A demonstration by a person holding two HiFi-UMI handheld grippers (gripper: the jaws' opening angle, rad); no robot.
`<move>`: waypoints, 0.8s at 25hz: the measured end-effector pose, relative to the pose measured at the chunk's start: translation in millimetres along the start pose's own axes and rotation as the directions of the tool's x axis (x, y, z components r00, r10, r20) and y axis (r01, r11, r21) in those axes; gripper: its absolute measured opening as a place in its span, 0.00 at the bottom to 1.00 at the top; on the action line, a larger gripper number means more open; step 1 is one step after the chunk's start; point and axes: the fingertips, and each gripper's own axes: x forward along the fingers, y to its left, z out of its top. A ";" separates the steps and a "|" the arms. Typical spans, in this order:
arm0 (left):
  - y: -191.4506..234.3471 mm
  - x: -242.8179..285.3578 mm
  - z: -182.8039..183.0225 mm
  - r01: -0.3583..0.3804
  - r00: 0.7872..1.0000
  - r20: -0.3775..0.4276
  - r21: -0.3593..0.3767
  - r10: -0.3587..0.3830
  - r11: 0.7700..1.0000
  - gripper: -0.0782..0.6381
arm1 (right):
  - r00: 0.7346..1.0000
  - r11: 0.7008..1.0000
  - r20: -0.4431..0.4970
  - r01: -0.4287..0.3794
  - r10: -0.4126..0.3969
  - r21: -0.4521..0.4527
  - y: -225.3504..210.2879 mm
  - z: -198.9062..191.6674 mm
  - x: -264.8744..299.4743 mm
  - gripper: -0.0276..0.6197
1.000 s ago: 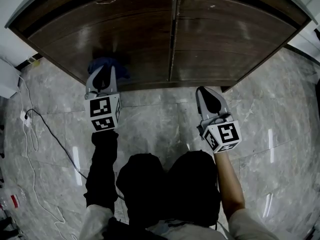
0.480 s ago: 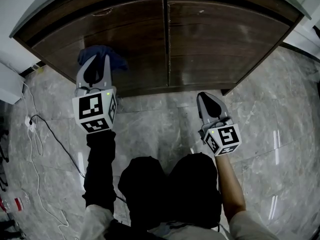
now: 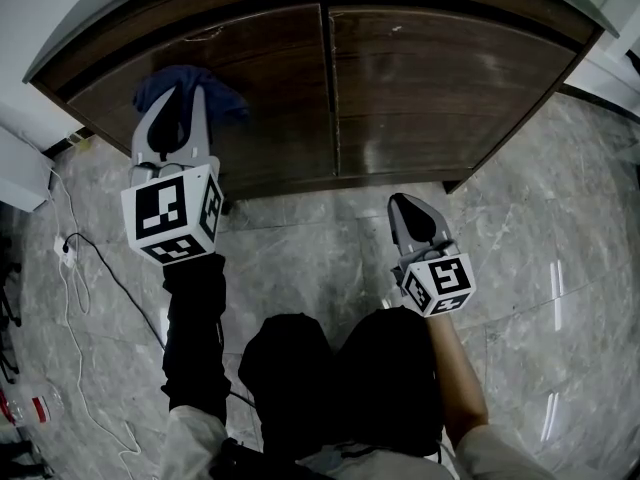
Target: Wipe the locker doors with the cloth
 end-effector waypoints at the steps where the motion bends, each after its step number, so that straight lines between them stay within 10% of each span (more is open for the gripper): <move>1: 1.2 0.4 6.4 -0.003 1.000 0.013 0.004 0.003 1.000 0.20 | 1.000 1.000 0.000 -0.002 0.002 -0.001 0.2 0.2 0.0 0.08; 9: 3.3 1.0 25.3 -0.020 0.997 0.071 0.018 0.019 1.000 0.20 | 1.000 1.000 -0.003 0.004 -0.004 -0.007 -2.8 -0.2 -3.9 0.08; 20: -27.0 -5.4 -58.7 0.012 0.999 -0.042 0.014 -0.012 1.000 0.20 | 1.000 1.000 -0.009 0.004 -0.004 -0.015 -4.2 -0.1 -1.4 0.08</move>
